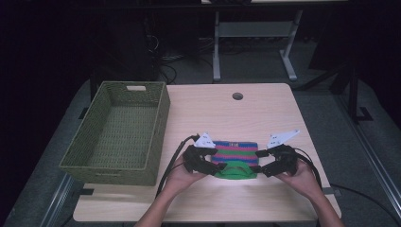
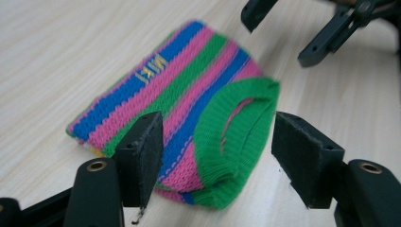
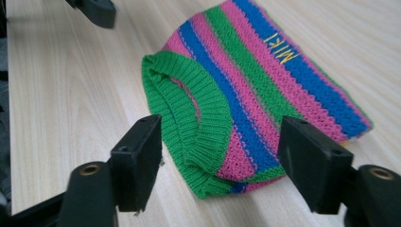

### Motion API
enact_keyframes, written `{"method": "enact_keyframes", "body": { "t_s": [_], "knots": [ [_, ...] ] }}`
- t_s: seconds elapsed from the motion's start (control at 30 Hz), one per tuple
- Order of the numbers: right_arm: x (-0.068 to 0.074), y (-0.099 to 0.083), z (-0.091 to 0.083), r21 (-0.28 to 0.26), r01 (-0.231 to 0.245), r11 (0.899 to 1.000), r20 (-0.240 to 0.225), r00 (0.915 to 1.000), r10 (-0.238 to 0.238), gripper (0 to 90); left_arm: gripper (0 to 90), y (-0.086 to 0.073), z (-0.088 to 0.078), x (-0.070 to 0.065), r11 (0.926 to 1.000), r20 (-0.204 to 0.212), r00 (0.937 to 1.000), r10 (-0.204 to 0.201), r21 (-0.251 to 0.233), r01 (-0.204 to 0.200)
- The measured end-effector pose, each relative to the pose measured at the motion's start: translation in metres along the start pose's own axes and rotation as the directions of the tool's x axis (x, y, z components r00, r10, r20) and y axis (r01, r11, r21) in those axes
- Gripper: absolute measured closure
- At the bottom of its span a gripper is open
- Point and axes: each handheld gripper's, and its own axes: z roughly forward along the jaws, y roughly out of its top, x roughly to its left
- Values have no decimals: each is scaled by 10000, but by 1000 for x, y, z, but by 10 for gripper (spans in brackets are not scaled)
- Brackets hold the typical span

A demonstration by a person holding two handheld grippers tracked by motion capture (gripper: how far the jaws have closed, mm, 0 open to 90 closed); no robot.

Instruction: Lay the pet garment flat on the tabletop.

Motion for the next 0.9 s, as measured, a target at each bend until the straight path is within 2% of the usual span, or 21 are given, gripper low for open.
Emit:
{"method": "enact_keyframes", "body": {
  "t_s": [0.07,0.13,0.27,0.3,0.37,0.47,0.53,0.63,0.67,0.77,0.83,0.9],
  "knots": [
    [-2,0,6,203,-16,9998,-178,9998,20,339,369,-2,5,1,9996,12,10000,58,285,-59],
    [-3,-1,11,442,46,9990,-261,9997,-34,378,393,-4,10,2,9995,61,10000,-46,305,45],
    [-1,-1,17,773,228,9967,-358,9992,-200,464,433,-6,19,4,9967,85,9999,86,809,-93],
    [-1,-2,19,861,390,9955,-271,9990,-368,486,443,-7,21,4,9961,127,9999,-41,879,30],
    [-1,-2,21,943,312,9951,-296,9992,-286,523,470,-8,24,6,9945,108,9999,27,1051,-39],
    [-1,-2,26,1177,528,9916,-157,9986,-513,579,502,-9,27,6,9929,142,9999,-12,1187,-5],
    [0,-2,28,1269,601,9901,-120,9982,-591,597,523,-9,29,5,9922,184,9998,48,1245,-70],
    [1,-3,31,1369,724,9879,-6,9973,-730,636,543,-8,31,5,9865,110,9991,420,1580,-432],
    [2,-4,31,1423,855,9861,64,9962,-873,656,545,-9,31,4,9863,104,9992,376,1601,-388],
    [4,-5,32,1383,927,9860,187,9952,-962,680,550,-10,32,3,9875,10,9994,342,1537,-340],
    [6,-7,32,1330,1044,9856,350,9933,-1099,695,567,-11,33,2,9857,-66,9988,487,1616,-470],
    [8,-9,32,1232,987,9875,413,9937,-1045,707,582,-11,33,0,9844,-90,9985,532,1686,-509]
  ]
}}
